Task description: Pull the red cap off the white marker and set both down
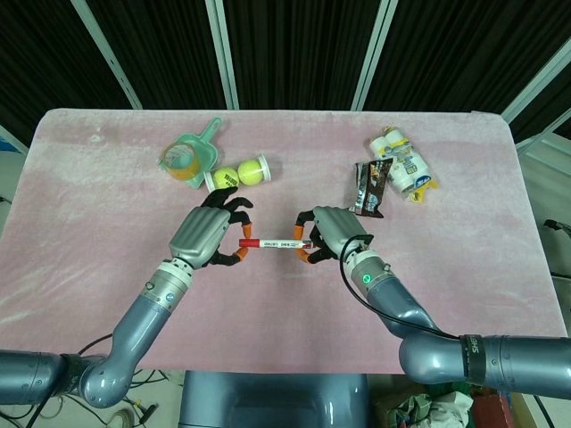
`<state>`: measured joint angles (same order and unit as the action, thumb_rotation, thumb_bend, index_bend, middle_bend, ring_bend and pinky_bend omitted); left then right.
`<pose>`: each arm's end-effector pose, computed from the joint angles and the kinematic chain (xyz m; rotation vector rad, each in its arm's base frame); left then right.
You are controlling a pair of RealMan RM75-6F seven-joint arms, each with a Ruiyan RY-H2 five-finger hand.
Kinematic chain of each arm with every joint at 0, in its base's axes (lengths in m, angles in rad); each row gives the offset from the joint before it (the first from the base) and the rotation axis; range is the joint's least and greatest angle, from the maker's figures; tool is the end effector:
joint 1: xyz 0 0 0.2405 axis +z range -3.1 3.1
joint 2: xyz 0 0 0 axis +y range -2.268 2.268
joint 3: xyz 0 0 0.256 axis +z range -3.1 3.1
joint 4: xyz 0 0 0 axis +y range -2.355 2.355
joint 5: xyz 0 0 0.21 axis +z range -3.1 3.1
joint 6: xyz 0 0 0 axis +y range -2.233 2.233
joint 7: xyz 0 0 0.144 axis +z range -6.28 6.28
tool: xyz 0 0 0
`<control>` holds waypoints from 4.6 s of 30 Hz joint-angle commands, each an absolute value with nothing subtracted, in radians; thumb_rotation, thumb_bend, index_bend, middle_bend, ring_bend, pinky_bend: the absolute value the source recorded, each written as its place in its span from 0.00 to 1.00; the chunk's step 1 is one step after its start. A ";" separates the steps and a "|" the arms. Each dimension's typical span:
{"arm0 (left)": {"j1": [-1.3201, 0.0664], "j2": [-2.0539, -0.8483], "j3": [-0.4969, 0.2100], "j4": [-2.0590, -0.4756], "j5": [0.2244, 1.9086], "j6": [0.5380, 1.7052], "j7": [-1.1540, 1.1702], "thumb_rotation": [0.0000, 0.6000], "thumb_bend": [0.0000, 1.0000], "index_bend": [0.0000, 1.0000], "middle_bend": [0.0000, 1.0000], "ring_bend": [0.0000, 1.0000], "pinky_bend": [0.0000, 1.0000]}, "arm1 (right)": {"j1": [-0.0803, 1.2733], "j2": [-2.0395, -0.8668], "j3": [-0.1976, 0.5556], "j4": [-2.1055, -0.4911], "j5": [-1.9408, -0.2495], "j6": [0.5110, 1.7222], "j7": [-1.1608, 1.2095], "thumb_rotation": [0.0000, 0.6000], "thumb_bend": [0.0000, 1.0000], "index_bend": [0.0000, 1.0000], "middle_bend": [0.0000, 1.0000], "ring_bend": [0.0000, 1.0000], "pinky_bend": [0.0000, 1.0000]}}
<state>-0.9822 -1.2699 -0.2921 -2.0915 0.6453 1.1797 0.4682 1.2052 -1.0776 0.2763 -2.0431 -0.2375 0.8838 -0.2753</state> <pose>-0.0241 0.3208 0.0681 -1.7746 -1.1640 -1.1441 -0.0139 -0.3490 0.0796 1.7716 -1.5000 0.9593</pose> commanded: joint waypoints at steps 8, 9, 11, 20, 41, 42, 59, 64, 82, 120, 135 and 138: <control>-0.988 -1.287 -0.295 -2.081 0.639 1.184 0.472 1.00 0.38 0.55 0.22 0.00 0.06 | 1.202 -1.071 0.276 -2.045 -0.241 0.878 -0.266 1.00 0.42 0.81 1.00 1.00 0.96; -0.989 -1.291 -0.296 -2.081 0.638 1.182 0.469 1.00 0.38 0.55 0.22 0.00 0.06 | 1.201 -1.069 0.275 -2.047 -0.243 0.876 -0.265 1.00 0.43 0.81 1.00 1.00 0.96; -0.990 -1.292 -0.297 -2.083 0.638 1.180 0.467 1.00 0.38 0.55 0.22 0.00 0.06 | 1.199 -1.068 0.275 -2.047 -0.246 0.872 -0.260 1.00 0.44 0.81 1.00 1.00 0.96; -0.988 -1.288 -0.300 -2.091 0.641 1.185 0.468 1.00 0.40 0.56 0.22 0.00 0.06 | 1.196 -1.062 0.272 -2.050 -0.256 0.866 -0.255 1.00 0.44 0.81 1.00 1.00 0.96; -0.975 -1.251 -0.294 -2.113 0.627 1.194 0.478 1.00 0.41 0.57 0.23 0.00 0.06 | 1.186 -1.052 0.249 -2.039 -0.273 0.858 -0.250 1.00 0.45 0.82 1.00 1.00 0.96; -0.973 -1.247 -0.292 -2.115 0.626 1.193 0.477 1.00 0.41 0.57 0.23 0.00 0.06 | 1.184 -1.049 0.247 -2.039 -0.276 0.856 -0.250 1.00 0.45 0.82 1.00 1.00 0.96; -0.745 -1.046 -0.169 -2.002 0.991 1.029 0.098 1.00 0.41 0.55 0.23 0.00 0.06 | 1.041 -0.925 0.155 -2.038 -0.425 0.875 -0.238 1.00 0.45 0.82 1.00 1.00 0.96; -0.698 -1.095 -0.155 -1.860 1.128 1.012 -0.072 1.00 0.41 0.55 0.23 0.00 0.06 | 0.985 -0.937 0.142 -2.018 -0.489 0.883 -0.202 1.00 0.45 0.82 1.00 1.00 0.96; -0.701 -1.416 -0.122 -1.323 1.235 0.841 -0.389 1.00 0.39 0.50 0.19 0.00 0.05 | 0.878 -1.167 0.105 -1.850 -0.664 0.941 -0.195 1.00 0.45 0.82 1.00 1.00 0.96; -0.569 -1.065 -0.178 -1.886 1.362 1.163 -0.004 1.00 0.18 0.18 0.12 0.00 0.00 | 0.844 -1.466 0.115 -1.560 -0.652 0.926 -0.245 1.00 0.36 0.82 1.00 1.00 0.96; -0.562 -1.086 -0.183 -1.865 1.364 1.177 -0.001 1.00 0.18 0.18 0.12 0.00 0.00 | 0.841 -1.518 0.104 -1.496 -0.588 0.896 -0.323 1.00 0.27 0.64 1.00 1.00 0.95; -0.560 -1.086 -0.182 -1.865 1.367 1.179 0.002 1.00 0.18 0.18 0.12 0.00 0.00 | 0.845 -1.505 0.105 -1.508 -0.574 0.887 -0.337 1.00 0.22 0.46 1.00 1.00 0.95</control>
